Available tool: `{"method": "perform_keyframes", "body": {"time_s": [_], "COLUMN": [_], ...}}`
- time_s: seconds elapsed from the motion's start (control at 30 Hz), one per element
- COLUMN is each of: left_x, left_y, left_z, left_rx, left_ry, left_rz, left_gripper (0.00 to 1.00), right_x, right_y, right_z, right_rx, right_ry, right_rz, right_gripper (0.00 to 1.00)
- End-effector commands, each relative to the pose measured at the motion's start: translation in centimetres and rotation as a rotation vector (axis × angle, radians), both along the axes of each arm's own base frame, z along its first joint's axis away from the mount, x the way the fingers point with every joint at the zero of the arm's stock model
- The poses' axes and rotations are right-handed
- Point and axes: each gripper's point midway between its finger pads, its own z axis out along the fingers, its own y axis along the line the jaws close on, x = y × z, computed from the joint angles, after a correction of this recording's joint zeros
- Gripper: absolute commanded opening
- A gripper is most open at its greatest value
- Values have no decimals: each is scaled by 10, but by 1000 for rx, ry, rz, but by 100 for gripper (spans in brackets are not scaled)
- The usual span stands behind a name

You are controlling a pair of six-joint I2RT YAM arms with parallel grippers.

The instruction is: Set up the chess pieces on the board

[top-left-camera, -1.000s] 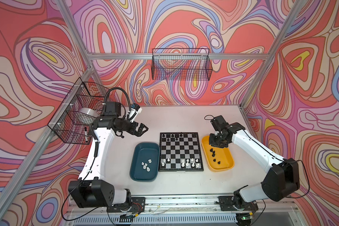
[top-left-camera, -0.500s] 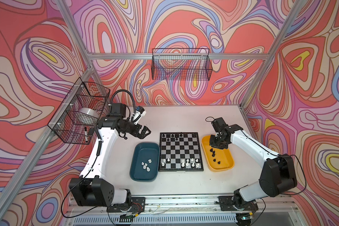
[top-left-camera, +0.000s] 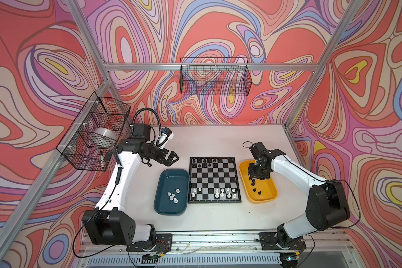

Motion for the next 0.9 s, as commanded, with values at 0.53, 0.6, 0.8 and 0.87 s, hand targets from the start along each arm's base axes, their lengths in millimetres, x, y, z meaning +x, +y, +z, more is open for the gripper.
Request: {"method": "perform_keyframes", "body": {"time_s": [0.53, 0.6, 0.8, 0.87], "left_x": [-8, -8, -9, -10], "left_y": [-3, -2, -3, -3], "left_z": [-2, -2, -3, -3], "left_rx": [3, 2, 2, 4], "left_ry": [0, 2, 3, 3], "left_rz": [-11, -9, -4, -5], "left_gripper": [100, 100, 100, 100], "right_x": [-19, -19, -16, -14], "right_y": [-7, -7, -7, -6], "right_z": [-30, -32, -40, -42], "right_rx": [-23, -26, -32, -29], "right_ry": [75, 69, 68, 63], "right_rz": [7, 10, 20, 20], "right_gripper": [26, 26, 26, 27]}}
